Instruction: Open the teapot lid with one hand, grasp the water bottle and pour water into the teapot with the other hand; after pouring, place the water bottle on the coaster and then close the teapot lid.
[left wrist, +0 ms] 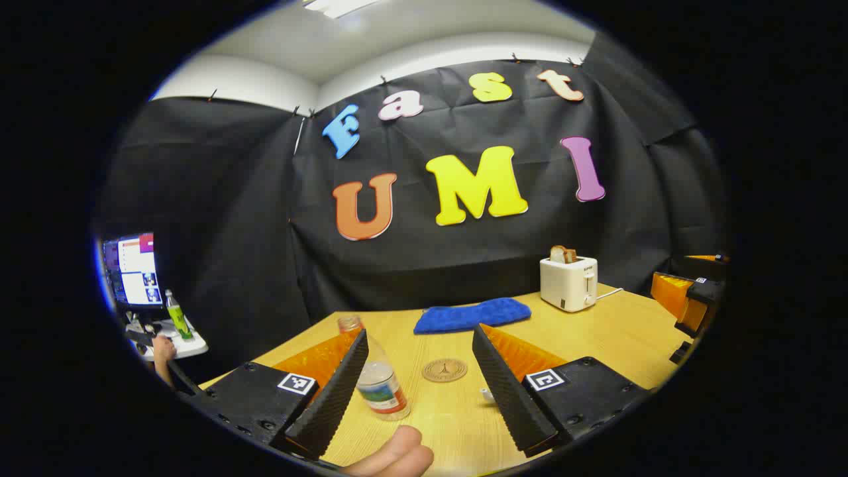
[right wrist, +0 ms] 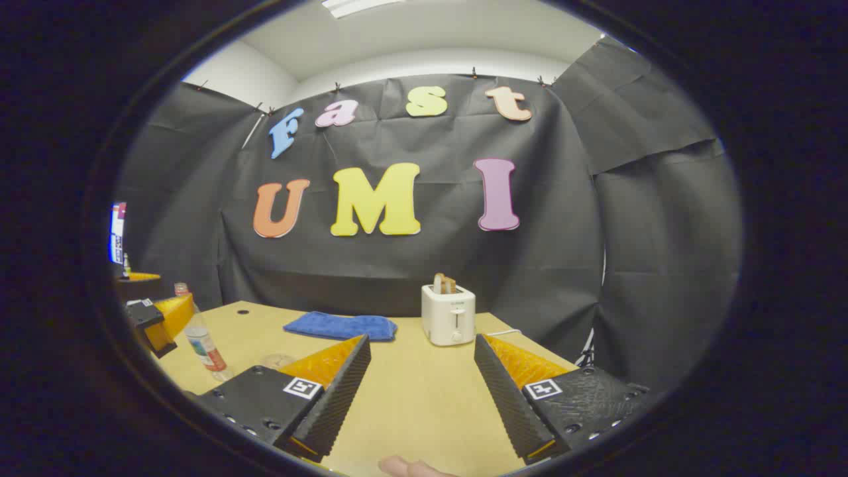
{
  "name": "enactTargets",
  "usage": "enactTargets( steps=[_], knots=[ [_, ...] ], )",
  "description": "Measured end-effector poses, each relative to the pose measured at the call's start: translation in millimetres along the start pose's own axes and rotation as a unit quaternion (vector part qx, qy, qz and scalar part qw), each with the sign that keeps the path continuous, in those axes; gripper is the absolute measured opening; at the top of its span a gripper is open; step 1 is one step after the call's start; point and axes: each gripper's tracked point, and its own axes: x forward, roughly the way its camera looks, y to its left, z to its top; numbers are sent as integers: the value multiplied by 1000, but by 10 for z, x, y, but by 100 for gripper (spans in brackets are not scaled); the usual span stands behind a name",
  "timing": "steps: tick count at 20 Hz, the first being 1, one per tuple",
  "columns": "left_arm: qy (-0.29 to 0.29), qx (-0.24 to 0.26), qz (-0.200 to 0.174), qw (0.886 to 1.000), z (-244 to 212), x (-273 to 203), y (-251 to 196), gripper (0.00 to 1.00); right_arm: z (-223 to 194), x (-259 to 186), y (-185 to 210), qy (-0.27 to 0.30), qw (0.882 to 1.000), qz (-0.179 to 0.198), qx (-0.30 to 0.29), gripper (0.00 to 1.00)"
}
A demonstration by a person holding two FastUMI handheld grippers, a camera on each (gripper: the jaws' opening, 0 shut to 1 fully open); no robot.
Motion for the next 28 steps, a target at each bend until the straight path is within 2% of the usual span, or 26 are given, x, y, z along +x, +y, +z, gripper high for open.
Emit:
enactTargets(
  steps=[2, 3, 6, 9, 13, 16, 17, 19, 28],
  knots=[
    [1, -3, -18, 1000, -20, -65, 152, 99, -62, -60, 201, 6, 1000, 5, -3, 95],
    [5, 17, -21, 1000, -12, -52, 232, 99, -76, -76, 299, 6, 1000, 12, -10, 97],
    [-12, 46, 6, 999, 12, -15, 577, 99, -140, -56, 349, 6, 999, 3, -35, 95],
    [4, 26, 23, 999, -95, 38, 746, 99, -230, 7, 344, 13, 999, -7, -43, 95],
    [14, -25, 4, 1000, -111, 37, 670, 99, -372, 57, 400, 38, 999, 10, -36, 98],
    [14, -21, 12, 1000, -109, 24, 733, 99, -330, 77, 350, 32, 999, 6, -38, 95],
    [17, -20, 14, 1000, -117, 26, 727, 95, -359, 88, 336, 33, 999, 5, -39, 93],
    [24, -20, 10, 999, -164, 40, 693, 99, -396, 100, 345, 39, 999, 6, -36, 95],
    [26, -23, 5, 999, -205, 103, 680, 99, -666, 271, 523, 58, 997, 30, -38, 95]
  ],
)
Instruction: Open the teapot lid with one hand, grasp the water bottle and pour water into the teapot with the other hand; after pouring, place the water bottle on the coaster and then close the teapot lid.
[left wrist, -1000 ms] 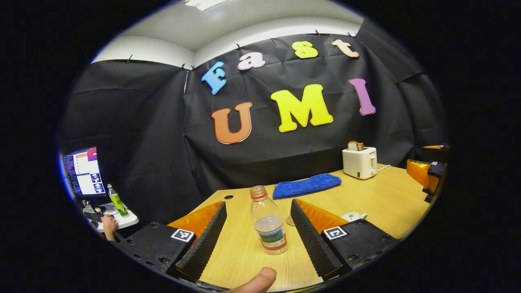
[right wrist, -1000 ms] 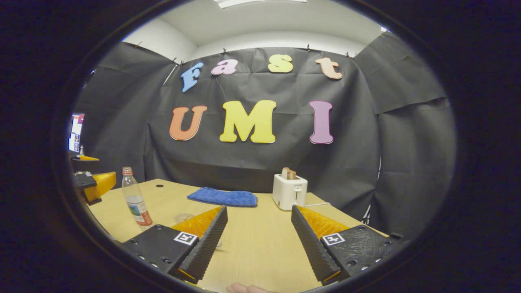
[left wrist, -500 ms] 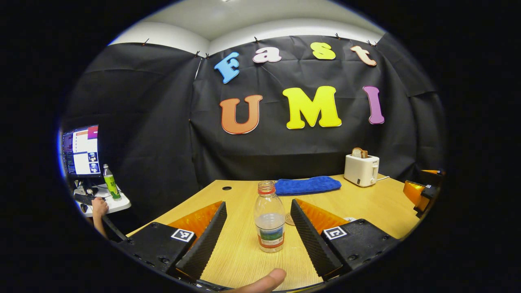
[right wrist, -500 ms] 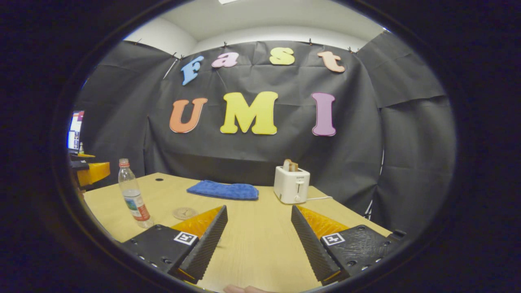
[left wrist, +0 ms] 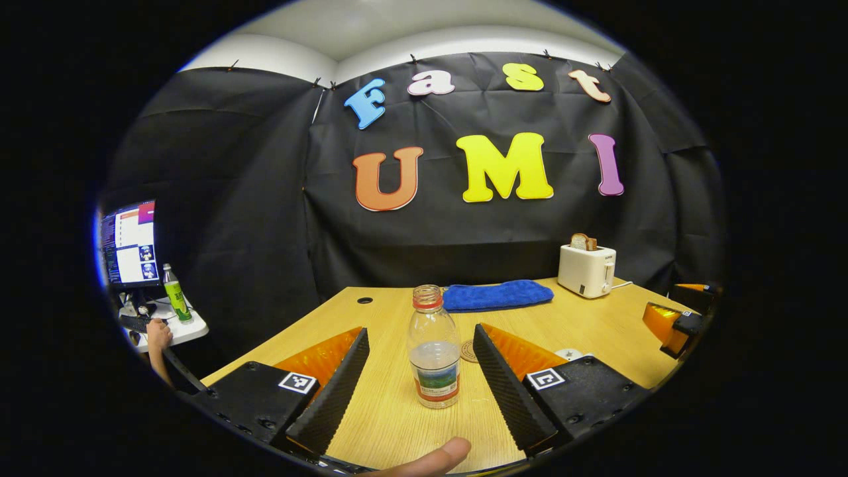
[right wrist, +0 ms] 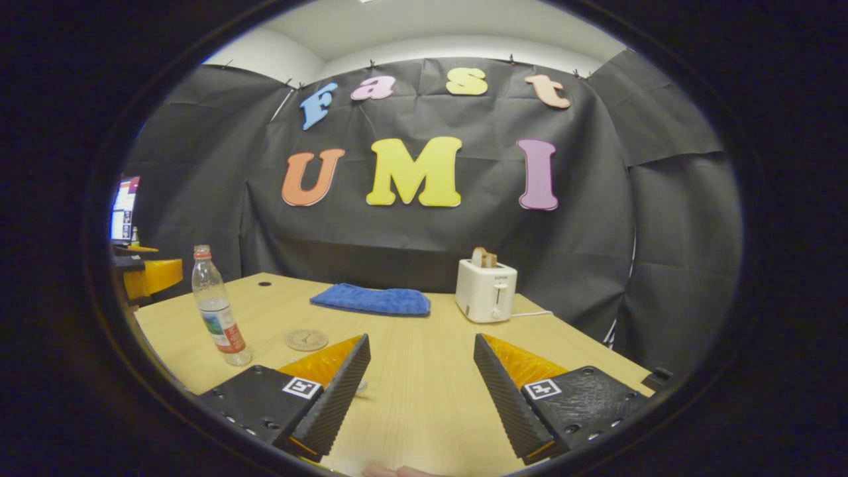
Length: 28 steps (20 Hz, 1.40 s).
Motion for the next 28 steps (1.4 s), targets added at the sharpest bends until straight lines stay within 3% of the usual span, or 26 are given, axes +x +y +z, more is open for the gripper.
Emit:
enactTargets(
  steps=[10, 14, 15, 19, 20, 21, 22, 28],
  knots=[
    [-13, -20, -1, 1000, 59, 13, 203, 99, -353, 375, 622, 28, 998, 52, 8, 98],
    [-23, -26, 9, 999, 90, 17, 387, 99, -444, 561, 886, 37, 997, 62, 2, 94],
    [-22, -30, 13, 999, 73, 15, 434, 99, -464, 601, 955, 39, 997, 62, -2, 88],
    [-18, -39, 17, 999, 32, 72, 506, 99, -578, 755, 1133, 52, 997, 59, -22, 80],
    [-14, -39, 18, 999, 4, 94, 524, 99, -615, 787, 1170, 57, 996, 59, -19, 75],
    [-13, -40, 20, 999, -12, 98, 545, 99, -644, 801, 1217, 62, 996, 62, -14, 64],
    [-13, -40, 23, 999, -23, 101, 577, 99, -641, 813, 1235, 61, 996, 59, -10, 63],
    [-10, -37, 24, 999, -45, 134, 605, 99, -616, 869, 1266, 53, 997, 53, -2, 36]
  ],
)
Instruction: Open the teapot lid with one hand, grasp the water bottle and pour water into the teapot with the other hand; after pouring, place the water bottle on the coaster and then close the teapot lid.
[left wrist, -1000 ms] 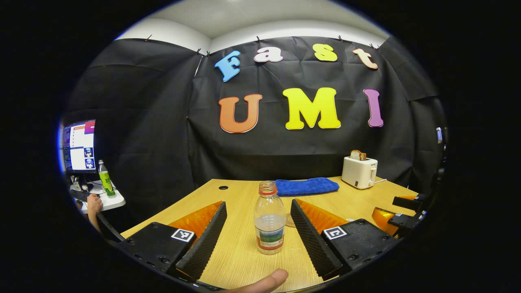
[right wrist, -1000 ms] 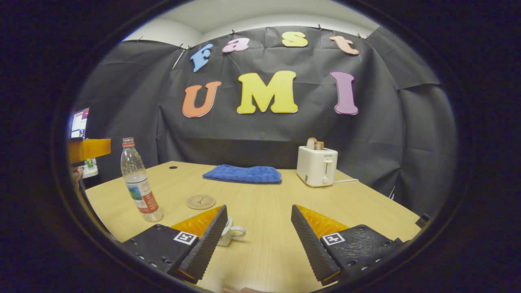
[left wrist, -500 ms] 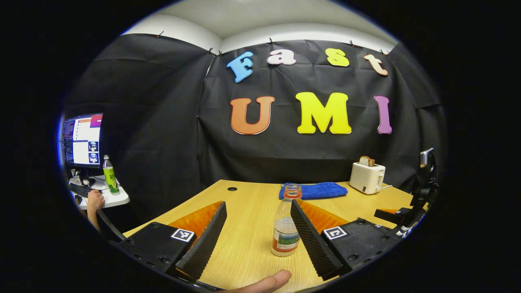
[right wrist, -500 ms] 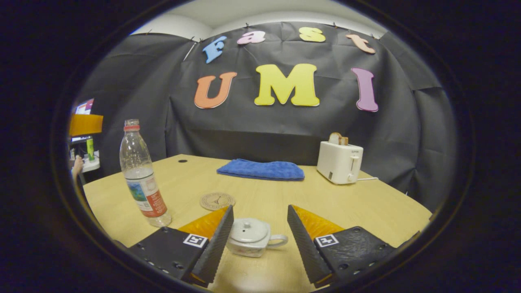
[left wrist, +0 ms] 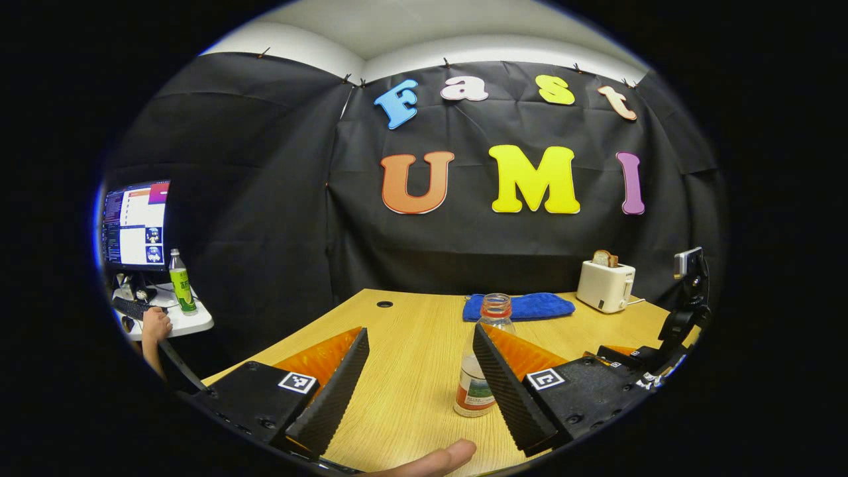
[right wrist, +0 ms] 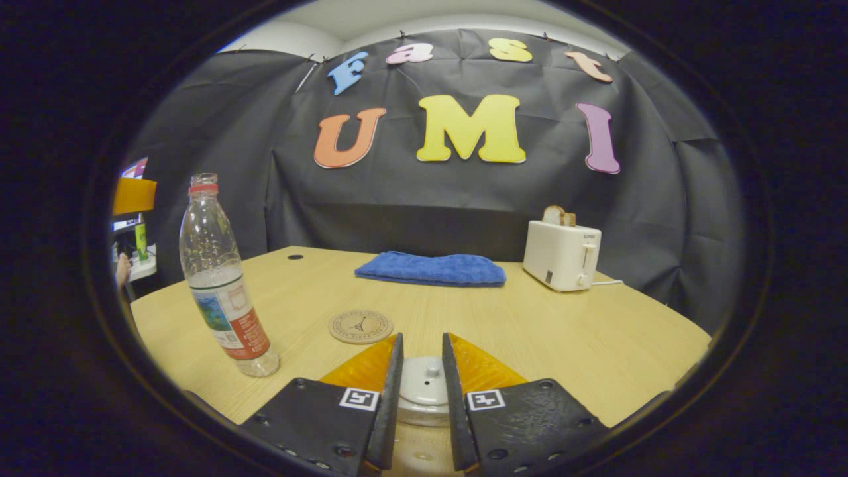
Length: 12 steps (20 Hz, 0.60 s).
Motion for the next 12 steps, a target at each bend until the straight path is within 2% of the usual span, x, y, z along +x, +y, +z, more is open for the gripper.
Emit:
enactTargets(
  steps=[2, 3, 5, 7, 8, 12],
  knots=[
    [2, 0, -1, 1000, -9, 3, -8, 99, -3, 3, -17, -4, 1000, -3, 1, 23],
    [1, 1, -1, 1000, -14, 12, -7, 99, 6, -16, -68, -10, 1000, -13, 1, 23],
    [0, -3, -4, 1000, -20, 32, 0, 99, -18, -4, -71, -12, 1000, -5, 17, 7],
    [0, -9, -7, 1000, -24, 45, -16, 99, 11, -57, -68, -11, 1000, -3, 20, 8],
    [2, -9, -9, 1000, -37, 44, -22, 99, 27, -21, -80, -15, 1000, -1, 25, 2],
    [10, -9, -37, 999, -116, 85, -136, 99, 35, -58, -90, -10, 999, 10, 43, 2]
  ],
)
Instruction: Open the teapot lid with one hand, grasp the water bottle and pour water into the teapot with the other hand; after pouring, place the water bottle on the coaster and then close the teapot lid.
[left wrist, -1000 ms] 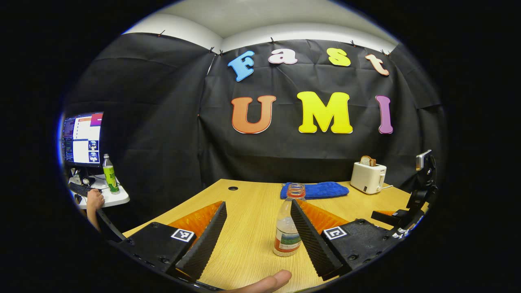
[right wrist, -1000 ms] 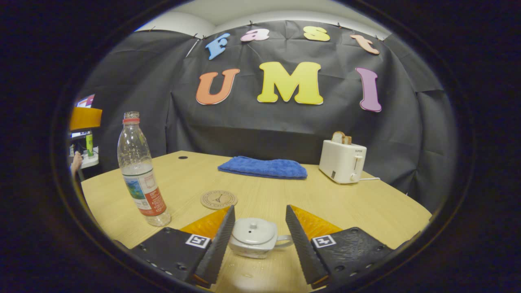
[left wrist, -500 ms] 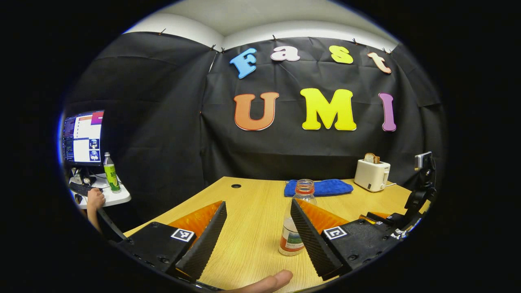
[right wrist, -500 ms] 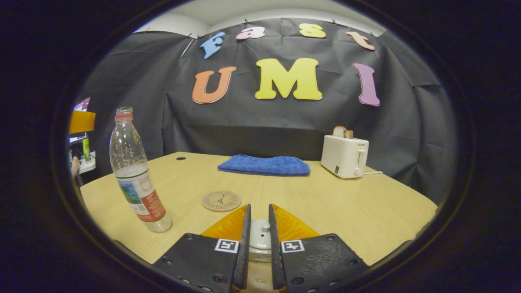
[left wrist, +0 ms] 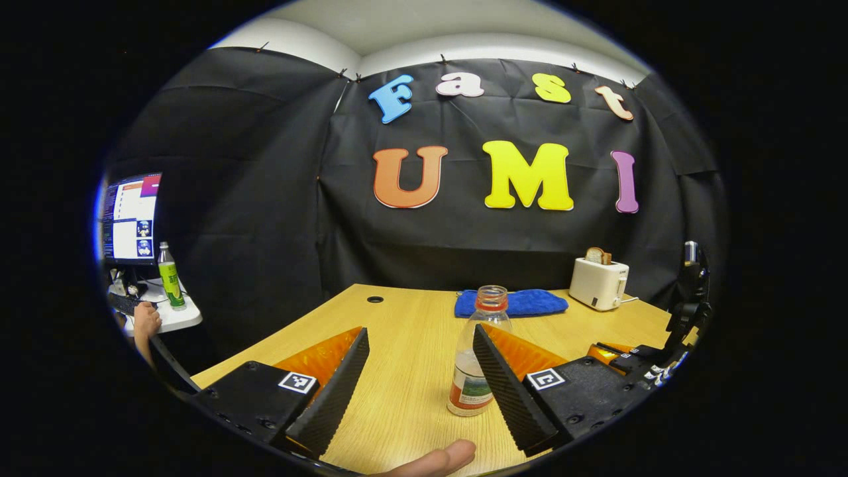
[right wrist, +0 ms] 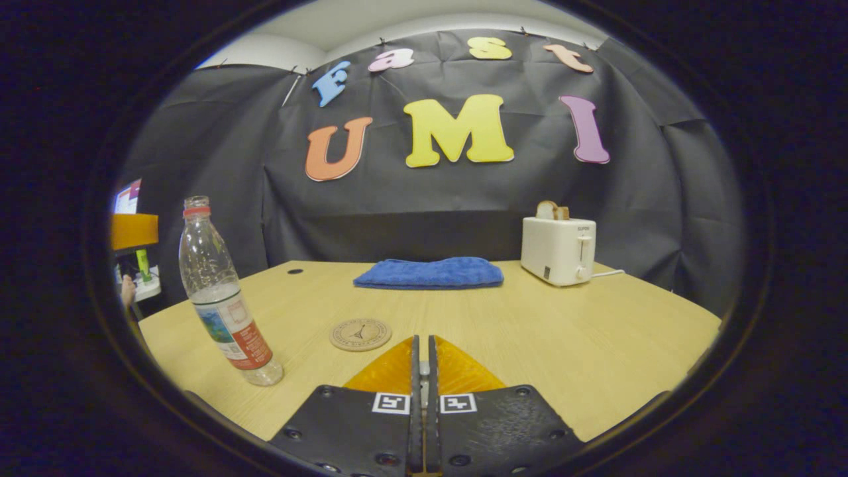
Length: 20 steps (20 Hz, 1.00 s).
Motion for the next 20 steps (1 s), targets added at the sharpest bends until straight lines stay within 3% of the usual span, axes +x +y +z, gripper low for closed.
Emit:
enactTargets(
  steps=[4, 10, 14, 20],
  knots=[
    [14, -2, -34, 999, -131, 65, -98, 99, 208, -149, -76, -25, 999, -19, -20, 2],
    [30, 14, -68, 997, -309, 111, -255, 99, 603, -541, -80, -80, 996, -7, -45, 0],
    [24, 34, -86, 995, -412, 156, -391, 99, 633, -748, -170, -72, 997, 2, -32, 0],
    [14, 16, -98, 995, -566, 327, -519, 99, 549, -947, -553, -68, 997, -18, -43, 0]
  ],
)
